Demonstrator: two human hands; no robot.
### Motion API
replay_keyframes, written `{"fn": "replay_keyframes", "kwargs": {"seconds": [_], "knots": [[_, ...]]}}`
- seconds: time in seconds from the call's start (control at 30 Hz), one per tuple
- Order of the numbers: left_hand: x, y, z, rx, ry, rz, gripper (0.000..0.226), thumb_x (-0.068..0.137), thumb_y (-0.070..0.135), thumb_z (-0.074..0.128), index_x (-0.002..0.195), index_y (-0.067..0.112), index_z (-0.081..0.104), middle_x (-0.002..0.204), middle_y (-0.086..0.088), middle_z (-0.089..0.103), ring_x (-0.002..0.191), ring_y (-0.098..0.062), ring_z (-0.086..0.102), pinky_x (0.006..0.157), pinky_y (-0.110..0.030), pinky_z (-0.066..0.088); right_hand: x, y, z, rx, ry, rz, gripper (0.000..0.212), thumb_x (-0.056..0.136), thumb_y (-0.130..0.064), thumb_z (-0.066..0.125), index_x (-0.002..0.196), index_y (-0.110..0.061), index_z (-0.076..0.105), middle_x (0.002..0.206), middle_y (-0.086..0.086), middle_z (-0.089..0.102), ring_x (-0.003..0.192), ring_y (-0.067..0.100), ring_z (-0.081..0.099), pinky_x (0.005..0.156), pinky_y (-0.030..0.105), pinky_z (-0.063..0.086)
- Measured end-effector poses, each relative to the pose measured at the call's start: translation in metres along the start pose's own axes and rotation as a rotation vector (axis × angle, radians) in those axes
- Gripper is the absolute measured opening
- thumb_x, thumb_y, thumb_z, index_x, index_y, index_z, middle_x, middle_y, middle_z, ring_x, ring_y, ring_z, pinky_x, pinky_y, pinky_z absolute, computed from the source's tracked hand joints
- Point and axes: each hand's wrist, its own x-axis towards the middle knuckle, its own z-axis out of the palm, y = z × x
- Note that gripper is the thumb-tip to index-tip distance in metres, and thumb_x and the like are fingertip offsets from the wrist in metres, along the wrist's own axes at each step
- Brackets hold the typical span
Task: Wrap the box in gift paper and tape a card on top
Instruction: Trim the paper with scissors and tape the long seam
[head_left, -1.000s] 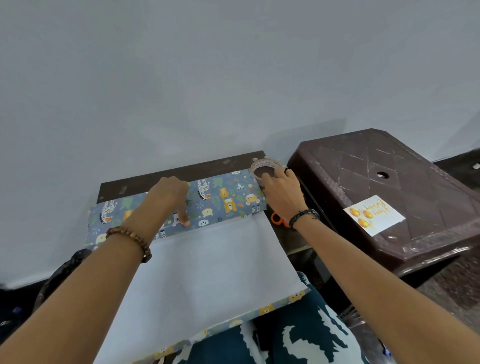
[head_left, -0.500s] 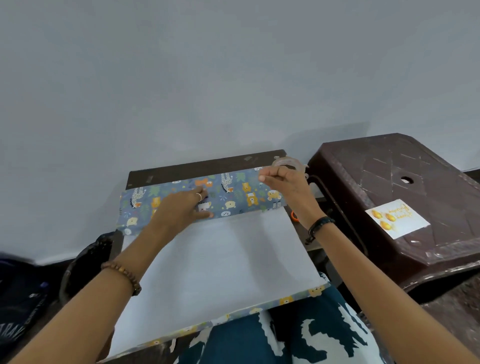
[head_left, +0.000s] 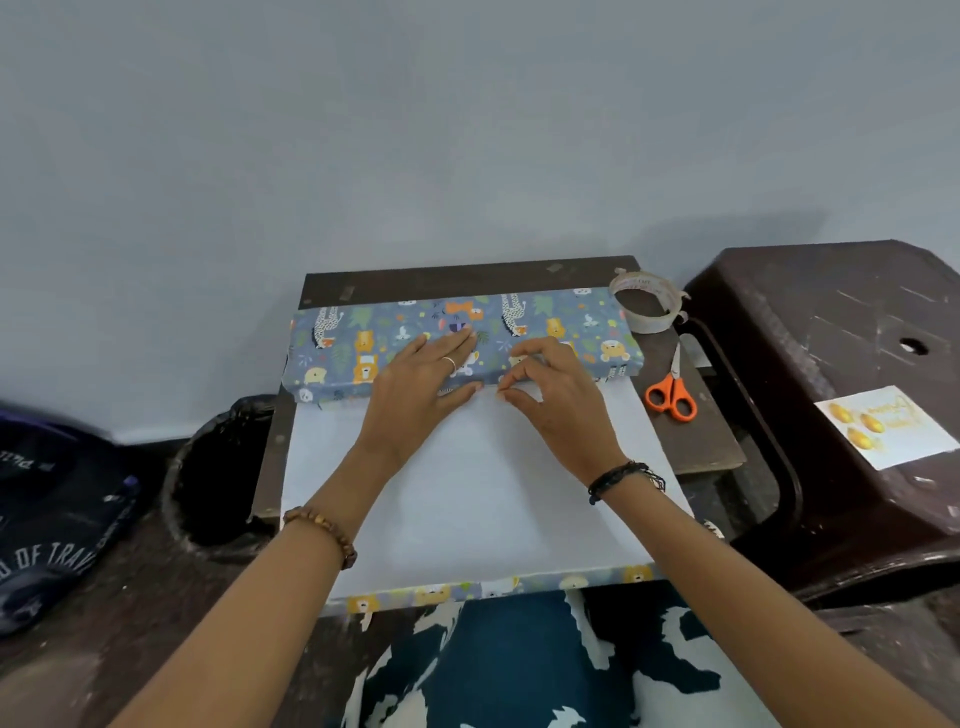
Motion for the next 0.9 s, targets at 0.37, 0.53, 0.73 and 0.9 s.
{"fn": "replay_keyframes", "kwargs": {"seconds": [0.37, 0.53, 0.73, 0.9], "knots": [[-0.001, -0.004, 0.008, -0.002, 0.059, 0.025, 0.051, 0.086, 0.035, 0.059, 0.131, 0.013, 0.054, 0.132, -0.002, 0.056, 0.121, -0.016, 0.054, 0.106, -0.028, 0.028, 0.000, 0.005, 0.023, -0.261, 0.227, -0.163, 0.012, 0.083, -0.019, 0.060, 0.077, -0.011, 0.066, 0.098, 0.008, 0.063, 0.095, 0.016, 0.049, 0.083, 0.025, 0.034], [-0.001, -0.003, 0.008, -0.031, 0.081, 0.016, 0.051, 0.085, 0.037, 0.057, 0.130, 0.013, 0.055, 0.131, -0.002, 0.057, 0.121, -0.014, 0.054, 0.106, -0.028, 0.030, 0.003, 0.006, 0.021, -0.439, 0.274, -0.307, 0.012, 0.086, -0.016, 0.059, 0.078, -0.009, 0.064, 0.087, 0.008, 0.064, 0.079, 0.026, 0.062, 0.076, 0.028, 0.037], [-0.002, -0.002, 0.009, -0.046, 0.138, 0.022, 0.053, 0.081, 0.041, 0.059, 0.125, 0.012, 0.059, 0.128, -0.002, 0.060, 0.119, -0.015, 0.056, 0.105, -0.029, 0.033, 0.005, 0.002, 0.015, -0.330, 0.253, -0.194, 0.029, 0.076, -0.022, 0.071, 0.093, -0.017, 0.048, 0.087, 0.004, 0.061, 0.069, 0.022, 0.055, 0.069, 0.024, 0.036], [-0.001, 0.007, 0.014, 0.037, 0.226, -0.004, 0.059, 0.078, 0.054, 0.054, 0.116, 0.011, 0.065, 0.117, -0.002, 0.066, 0.109, -0.017, 0.062, 0.100, -0.030, 0.040, 0.010, -0.001, 0.009, -0.258, 0.171, -0.089, 0.054, 0.068, -0.027, 0.079, 0.107, -0.023, 0.042, 0.092, 0.001, 0.066, 0.071, 0.024, 0.063, 0.064, 0.032, 0.047]]}}
